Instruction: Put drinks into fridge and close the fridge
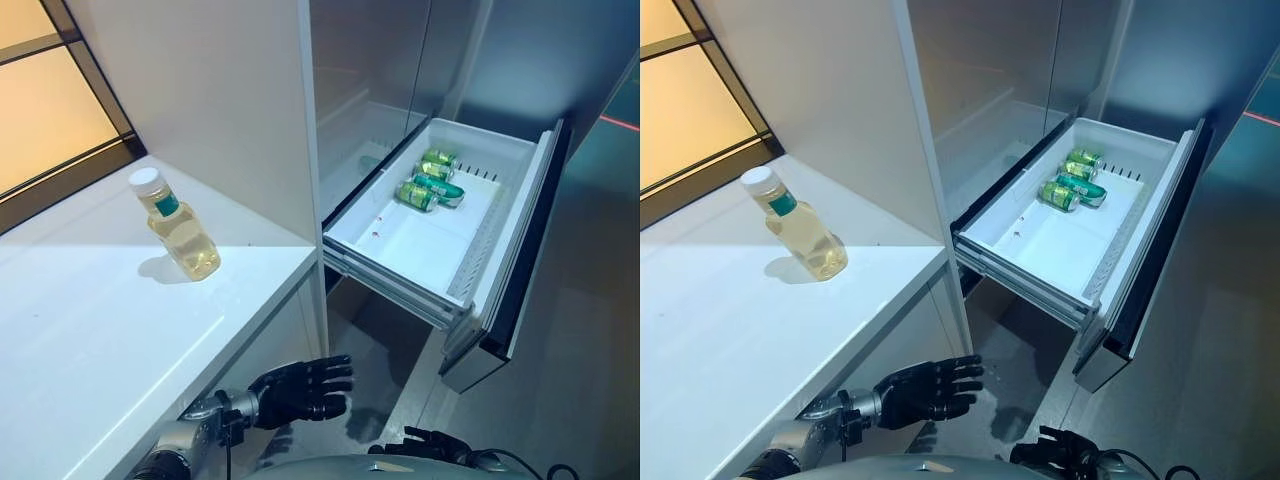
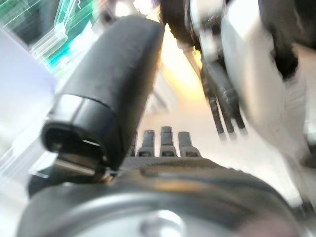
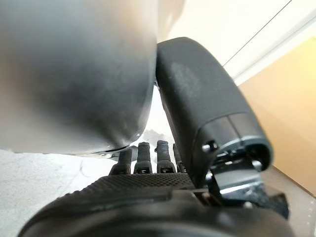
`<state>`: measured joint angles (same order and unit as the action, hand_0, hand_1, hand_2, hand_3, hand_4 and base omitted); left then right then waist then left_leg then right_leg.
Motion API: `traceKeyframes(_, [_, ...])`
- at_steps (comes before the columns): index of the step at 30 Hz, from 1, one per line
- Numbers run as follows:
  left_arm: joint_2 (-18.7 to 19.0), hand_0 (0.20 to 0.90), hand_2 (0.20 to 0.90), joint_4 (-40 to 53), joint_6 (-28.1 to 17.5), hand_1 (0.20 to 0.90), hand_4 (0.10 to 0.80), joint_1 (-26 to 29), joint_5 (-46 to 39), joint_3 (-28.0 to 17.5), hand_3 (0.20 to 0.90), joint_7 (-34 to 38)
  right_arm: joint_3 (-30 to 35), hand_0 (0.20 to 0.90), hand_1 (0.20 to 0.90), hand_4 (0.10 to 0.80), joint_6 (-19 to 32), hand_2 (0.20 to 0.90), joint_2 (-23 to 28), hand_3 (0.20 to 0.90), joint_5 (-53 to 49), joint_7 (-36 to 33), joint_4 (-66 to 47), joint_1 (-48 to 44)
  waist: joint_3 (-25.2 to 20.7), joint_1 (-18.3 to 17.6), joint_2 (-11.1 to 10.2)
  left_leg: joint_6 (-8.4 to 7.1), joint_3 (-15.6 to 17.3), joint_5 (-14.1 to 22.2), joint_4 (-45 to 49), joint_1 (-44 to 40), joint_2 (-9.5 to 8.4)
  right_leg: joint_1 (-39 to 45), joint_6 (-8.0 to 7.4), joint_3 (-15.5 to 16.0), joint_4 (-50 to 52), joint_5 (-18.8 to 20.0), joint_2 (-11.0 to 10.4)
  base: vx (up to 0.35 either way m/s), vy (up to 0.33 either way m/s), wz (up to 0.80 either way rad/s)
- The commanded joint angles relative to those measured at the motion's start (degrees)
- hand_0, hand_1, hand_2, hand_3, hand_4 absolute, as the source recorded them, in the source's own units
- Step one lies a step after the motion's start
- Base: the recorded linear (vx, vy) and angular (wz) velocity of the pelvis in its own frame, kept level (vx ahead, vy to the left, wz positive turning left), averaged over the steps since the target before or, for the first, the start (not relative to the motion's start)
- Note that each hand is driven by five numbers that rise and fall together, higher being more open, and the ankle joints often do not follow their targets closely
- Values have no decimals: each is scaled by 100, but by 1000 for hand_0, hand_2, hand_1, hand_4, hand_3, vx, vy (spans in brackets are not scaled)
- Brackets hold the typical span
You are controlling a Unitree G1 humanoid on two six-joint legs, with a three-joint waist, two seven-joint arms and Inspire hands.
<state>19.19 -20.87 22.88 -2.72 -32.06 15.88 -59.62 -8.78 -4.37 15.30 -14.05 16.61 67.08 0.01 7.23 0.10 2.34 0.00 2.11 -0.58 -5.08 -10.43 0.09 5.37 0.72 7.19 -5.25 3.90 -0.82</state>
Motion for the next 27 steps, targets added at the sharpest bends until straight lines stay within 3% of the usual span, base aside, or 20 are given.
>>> traceKeyframes(1, [-227,900,900,2035,960,900,800,964,-2362,-527,900,-765,-149,900,900,800,255,900,13,900,170,74,249,-96,-105,-7,12,112,238,222,8,209,-173,136,-368,44,221,-330,-85,16,-32,6])
traceKeyframes(3, [-470,900,900,2799,839,900,800,1046,-3568,-528,900,-358,-168,900,900,800,371,900,-99,900,159,2,373,-71,-126,13,-12,118,196,252,8,192,-174,165,-358,30,221,-342,-84,25,-54,4])
traceKeyframes(4, [-605,900,900,3151,474,900,800,1104,-4122,-495,900,-122,-212,900,900,800,408,900,-183,900,126,-68,409,-66,-124,23,-35,120,164,269,8,169,-176,193,-340,28,227,-356,-80,29,-58,5])
traceKeyframes(5, [-645,900,900,3313,404,900,800,1134,-4326,-491,900,33,-235,900,900,800,414,900,-210,900,109,-89,413,-60,-120,27,-47,121,146,271,8,161,-176,207,-329,34,233,-364,-76,31,-65,11])
traceKeyframes(8, [-705,900,900,3814,-664,900,800,1303,-4703,-523,900,420,-378,900,900,800,435,900,-342,900,-18,-223,427,-31,-111,60,-83,119,61,272,8,133,-176,257,-292,99,272,-406,-72,16,-46,13])
traceKeyframes(9, [-674,900,900,3960,-1085,900,800,1350,-4663,-573,900,687,-421,900,900,800,431,900,-378,900,-50,-274,411,-14,-114,76,-84,117,29,269,8,128,-179,271,-282,123,280,-422,-71,9,-21,8])
traceKeyframes(11, [-430,900,900,4150,-2669,900,800,1416,-3946,-813,900,1357,-483,900,900,800,436,900,-403,900,-78,-354,333,75,-123,127,-83,109,-48,253,8,134,-184,303,-263,196,289,-466,-71,7,-16,13])
traceKeyframes(12, [-308,900,900,4203,-2934,900,800,1428,-3854,-917,900,1562,-490,900,900,800,427,900,-407,900,-89,-374,293,112,-127,148,-83,107,-80,249,8,133,-190,319,-261,227,289,-479,-73,10,-17,22])
traceKeyframes(13, [-171,900,900,4277,-3706,900,800,1433,-3309,-1113,900,1957,-505,900,900,800,440,900,-420,900,-115,-415,245,176,-140,200,-84,99,-148,241,8,136,-198,345,-253,285,289,-506,-72,12,-21,23])
traceKeyframes(17, [158,900,900,4495,-5117,900,800,1431,-1862,-1790,900,2995,-556,900,900,800,521,900,-482,900,-187,-468,235,308,-220,374,-123,62,-345,223,8,161,-213,409,-213,470,310,-620,-65,17,-32,23])
traceKeyframes(20, [253,900,900,4601,-5608,900,800,1419,-769,-2111,900,3810,-582,900,900,800,501,900,-520,900,-180,-455,261,283,-270,494,-157,28,-474,201,8,197,-212,424,-174,578,353,-699,-49,21,-44,26])
traceKeyframes(23, [343,900,900,4652,-5588,900,800,1444,109,-2213,900,4564,-639,900,900,800,483,900,-554,900,-244,-485,310,210,-289,592,-164,3,-583,162,8,231,-204,414,-136,685,445,-778,-46,16,-32,31])
traceKeyframes(27, [515,900,900,4512,-5410,900,800,1496,665,-2218,900,5173,-674,900,900,800,500,900,-544,900,-288,-462,386,143,-289,671,-154,-19,-681,114,8,270,-198,406,-111,782,503,-822,-51,-1,-16,26])
